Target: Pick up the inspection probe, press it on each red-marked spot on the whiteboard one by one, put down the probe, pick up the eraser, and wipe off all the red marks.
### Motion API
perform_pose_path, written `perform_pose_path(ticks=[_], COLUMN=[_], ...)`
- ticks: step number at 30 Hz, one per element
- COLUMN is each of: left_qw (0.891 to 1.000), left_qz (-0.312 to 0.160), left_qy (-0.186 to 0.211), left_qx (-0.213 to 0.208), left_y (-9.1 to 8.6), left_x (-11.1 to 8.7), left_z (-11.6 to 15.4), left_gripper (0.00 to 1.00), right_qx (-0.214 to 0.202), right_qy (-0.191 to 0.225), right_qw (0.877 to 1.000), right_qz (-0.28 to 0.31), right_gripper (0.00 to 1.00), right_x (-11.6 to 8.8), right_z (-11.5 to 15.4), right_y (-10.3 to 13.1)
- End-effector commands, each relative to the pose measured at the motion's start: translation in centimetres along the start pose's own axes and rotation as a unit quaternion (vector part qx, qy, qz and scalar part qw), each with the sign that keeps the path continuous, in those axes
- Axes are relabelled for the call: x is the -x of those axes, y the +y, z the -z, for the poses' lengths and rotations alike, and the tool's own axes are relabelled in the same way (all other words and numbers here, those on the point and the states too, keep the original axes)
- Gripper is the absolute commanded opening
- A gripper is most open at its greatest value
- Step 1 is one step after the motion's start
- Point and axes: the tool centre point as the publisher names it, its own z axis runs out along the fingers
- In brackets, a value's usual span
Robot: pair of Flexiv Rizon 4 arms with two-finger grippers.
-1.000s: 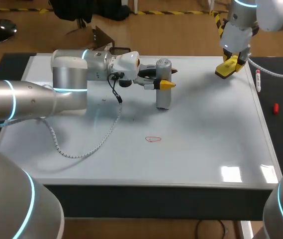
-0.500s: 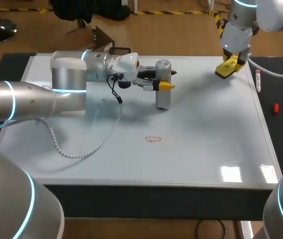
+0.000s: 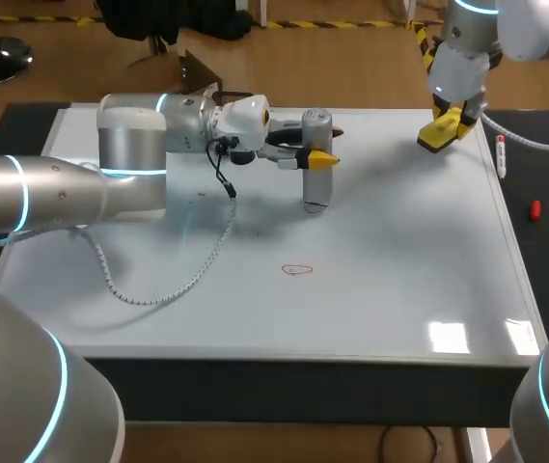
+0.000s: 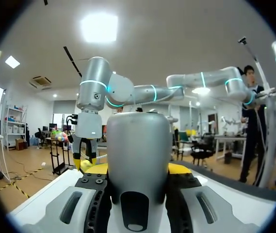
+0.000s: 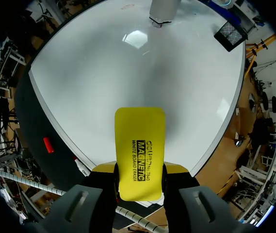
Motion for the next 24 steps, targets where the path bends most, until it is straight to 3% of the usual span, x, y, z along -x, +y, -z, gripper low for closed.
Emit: perform_pose_path(ticks=[1,11,24], left_qw=[1.0,0.999,0.991], left_qz=[-0.003,-0.016,-0.022], left_qy=[-0.006,-0.03,-0.132], left_qx=[0.006,0.007,0.01], left_y=[-1.3,-3.4,-5.0], left_x=[-0.6,-0.9,-0.5], left_z=[0.2,3.2,14.7], left_gripper=[0.0,0.0,0.0], right_qx=[-0.001,-0.001,-0.001], right_qy=[0.002,0.002,0.002], right_qw=[1.0,1.0,1.0], right_qz=[0.001,0.001,0.001], right_gripper=[0.0,0.0,0.0], right_x=[0.1,0.1,0.1], right_z=[0.1,0.1,0.1], right_y=[-0.1,-0.1,-0.1])
